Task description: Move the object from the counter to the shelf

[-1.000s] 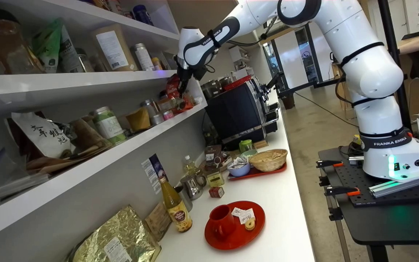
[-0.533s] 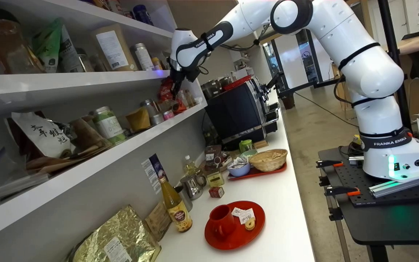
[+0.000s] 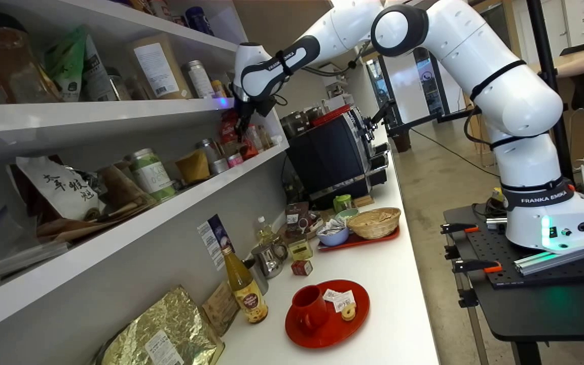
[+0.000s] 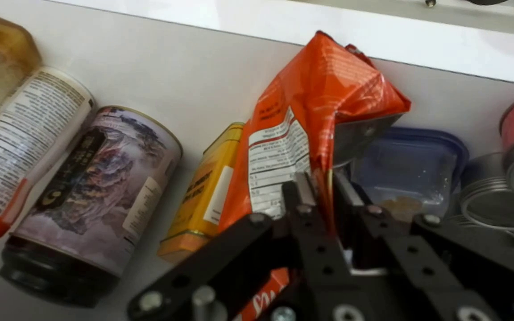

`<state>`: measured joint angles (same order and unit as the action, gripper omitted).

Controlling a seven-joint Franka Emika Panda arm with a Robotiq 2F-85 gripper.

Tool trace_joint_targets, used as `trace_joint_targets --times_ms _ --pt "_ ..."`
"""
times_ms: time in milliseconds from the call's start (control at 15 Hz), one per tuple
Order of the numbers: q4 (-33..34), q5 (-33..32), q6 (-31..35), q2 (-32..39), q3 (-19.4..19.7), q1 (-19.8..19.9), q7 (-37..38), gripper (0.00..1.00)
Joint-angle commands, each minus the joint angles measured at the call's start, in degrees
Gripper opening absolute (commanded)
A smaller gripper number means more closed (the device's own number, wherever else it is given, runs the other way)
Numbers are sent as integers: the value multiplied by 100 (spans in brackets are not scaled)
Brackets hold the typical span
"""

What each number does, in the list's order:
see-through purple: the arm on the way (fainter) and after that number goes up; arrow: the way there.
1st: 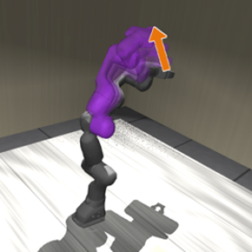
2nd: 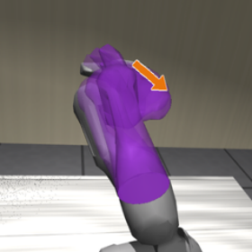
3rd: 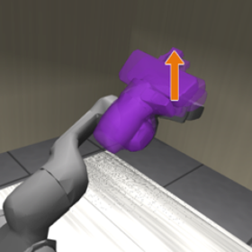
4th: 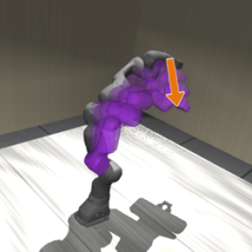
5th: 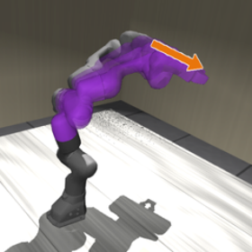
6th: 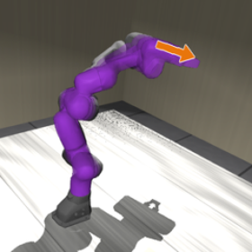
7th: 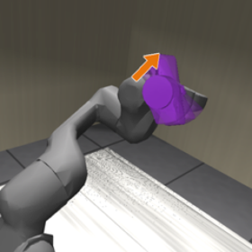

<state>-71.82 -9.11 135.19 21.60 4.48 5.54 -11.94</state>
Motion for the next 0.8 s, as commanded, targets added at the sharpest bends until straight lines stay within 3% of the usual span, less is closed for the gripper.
trace_joint_targets --times_ms 0,200,467,733 --pt "260 67 -241 146 -48 -41 37 51" --pt "-57 134 -398 -71 -136 -53 27 73" --pt "-1162 -273 -426 -888 -51 -226 315 99" --pt "-2377 -847 -519 -1949 18 -235 820 100"
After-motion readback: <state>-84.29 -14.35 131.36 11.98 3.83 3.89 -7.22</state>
